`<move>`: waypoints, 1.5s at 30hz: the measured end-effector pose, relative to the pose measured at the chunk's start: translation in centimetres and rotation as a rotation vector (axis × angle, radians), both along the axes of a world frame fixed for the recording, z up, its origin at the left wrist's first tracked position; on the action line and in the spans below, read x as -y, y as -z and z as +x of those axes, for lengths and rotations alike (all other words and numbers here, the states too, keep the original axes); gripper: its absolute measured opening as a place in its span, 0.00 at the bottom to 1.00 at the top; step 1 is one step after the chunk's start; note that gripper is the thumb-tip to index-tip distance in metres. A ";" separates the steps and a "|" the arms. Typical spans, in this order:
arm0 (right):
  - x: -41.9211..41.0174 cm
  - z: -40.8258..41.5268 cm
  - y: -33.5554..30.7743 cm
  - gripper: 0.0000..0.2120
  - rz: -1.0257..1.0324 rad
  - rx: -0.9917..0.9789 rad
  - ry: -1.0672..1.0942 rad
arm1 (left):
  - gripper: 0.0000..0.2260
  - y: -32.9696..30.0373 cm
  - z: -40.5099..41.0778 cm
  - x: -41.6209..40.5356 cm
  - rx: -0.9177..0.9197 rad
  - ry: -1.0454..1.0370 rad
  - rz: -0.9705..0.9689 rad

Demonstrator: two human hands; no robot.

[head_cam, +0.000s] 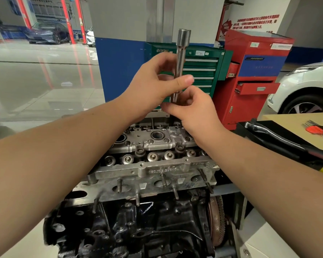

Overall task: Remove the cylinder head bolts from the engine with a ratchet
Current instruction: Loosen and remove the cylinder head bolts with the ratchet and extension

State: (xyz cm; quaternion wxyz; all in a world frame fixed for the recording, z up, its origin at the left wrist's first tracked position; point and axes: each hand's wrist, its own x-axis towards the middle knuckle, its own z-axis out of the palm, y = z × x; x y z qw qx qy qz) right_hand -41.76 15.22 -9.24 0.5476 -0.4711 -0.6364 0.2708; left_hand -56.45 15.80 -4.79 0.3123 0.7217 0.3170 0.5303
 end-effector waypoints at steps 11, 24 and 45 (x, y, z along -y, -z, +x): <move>0.1 0.1 0.0 0.08 -0.020 -0.037 -0.071 | 0.17 0.1 0.0 0.1 0.025 -0.048 0.003; 0.3 -0.2 -0.3 0.17 -0.009 -0.012 -0.012 | 0.17 0.5 0.3 -0.3 0.009 -0.095 0.065; 0.5 0.2 -0.3 0.10 -0.057 -0.060 -0.153 | 0.10 1.0 0.5 -0.3 0.004 -0.135 0.035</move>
